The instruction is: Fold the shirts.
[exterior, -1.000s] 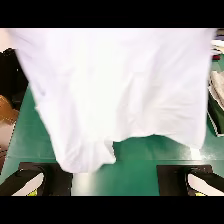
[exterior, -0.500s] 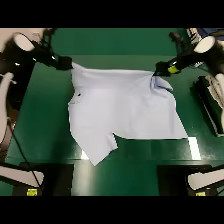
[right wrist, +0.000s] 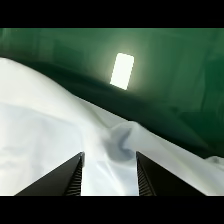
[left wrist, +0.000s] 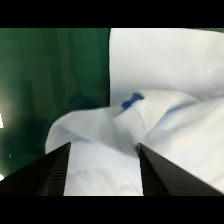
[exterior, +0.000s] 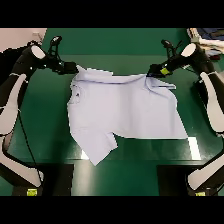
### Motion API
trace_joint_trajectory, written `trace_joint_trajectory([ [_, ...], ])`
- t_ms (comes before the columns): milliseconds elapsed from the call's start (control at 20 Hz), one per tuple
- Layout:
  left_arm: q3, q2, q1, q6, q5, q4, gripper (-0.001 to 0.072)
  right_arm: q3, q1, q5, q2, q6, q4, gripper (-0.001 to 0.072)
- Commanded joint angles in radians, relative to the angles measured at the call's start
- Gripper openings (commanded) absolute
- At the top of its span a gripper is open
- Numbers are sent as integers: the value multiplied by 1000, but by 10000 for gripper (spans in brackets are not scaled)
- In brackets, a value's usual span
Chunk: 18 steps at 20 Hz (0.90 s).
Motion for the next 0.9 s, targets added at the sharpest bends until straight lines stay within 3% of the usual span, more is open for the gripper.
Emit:
trace_joint_trajectory([
  [0,22,53,61,-3,-169,19,504,61,-41,135,32,-31,1,387],
  [200,-154,199,126,-11,-268,38,504,-95,-104,179,220,-56,1,387],
  [400,-585,436,122,-32,-137,21,505,-338,-161,158,437,-63,2,386],
  [550,-880,590,122,-36,-121,-40,505,-490,-192,110,571,-63,2,386],
  [850,-1177,762,122,-29,-75,-169,505,-664,-209,30,742,-62,4,387],
])
